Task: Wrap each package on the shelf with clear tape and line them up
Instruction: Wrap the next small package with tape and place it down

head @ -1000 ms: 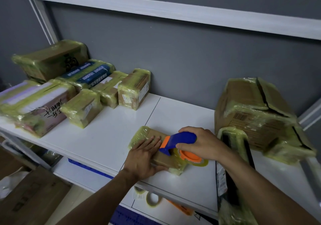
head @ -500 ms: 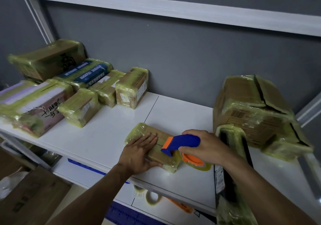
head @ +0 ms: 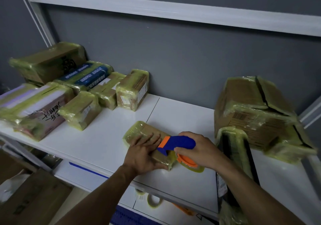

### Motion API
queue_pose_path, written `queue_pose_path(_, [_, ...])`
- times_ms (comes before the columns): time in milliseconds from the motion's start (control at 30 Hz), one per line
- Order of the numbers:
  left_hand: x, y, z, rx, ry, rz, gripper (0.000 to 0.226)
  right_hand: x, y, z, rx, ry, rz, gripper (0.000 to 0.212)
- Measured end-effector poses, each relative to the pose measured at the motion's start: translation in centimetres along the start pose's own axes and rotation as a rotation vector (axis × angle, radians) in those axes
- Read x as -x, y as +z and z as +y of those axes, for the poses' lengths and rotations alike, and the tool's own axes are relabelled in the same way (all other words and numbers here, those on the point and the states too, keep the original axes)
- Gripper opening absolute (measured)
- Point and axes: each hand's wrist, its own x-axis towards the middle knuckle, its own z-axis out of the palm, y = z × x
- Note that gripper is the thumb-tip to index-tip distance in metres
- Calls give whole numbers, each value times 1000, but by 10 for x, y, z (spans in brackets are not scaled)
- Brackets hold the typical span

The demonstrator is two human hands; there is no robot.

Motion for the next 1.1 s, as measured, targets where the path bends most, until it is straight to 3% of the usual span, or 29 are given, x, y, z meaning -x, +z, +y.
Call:
queue_pose_path(267, [-1,3,-10,11,25,22,111,11,-8,-1,-21,-45,44,30])
queue_pose_path(733, [6,4,14,-57,-45,-77,125,14,-11,10,13,-4,46,27])
queue_pose_path(933, [8,15,27,-21,-110,60,89,16,-9,12,-3,-10,50,29])
queue_pose_path(1100, [5,16,22,5,-117,73,84,16,-12,10,4,-39,47,32])
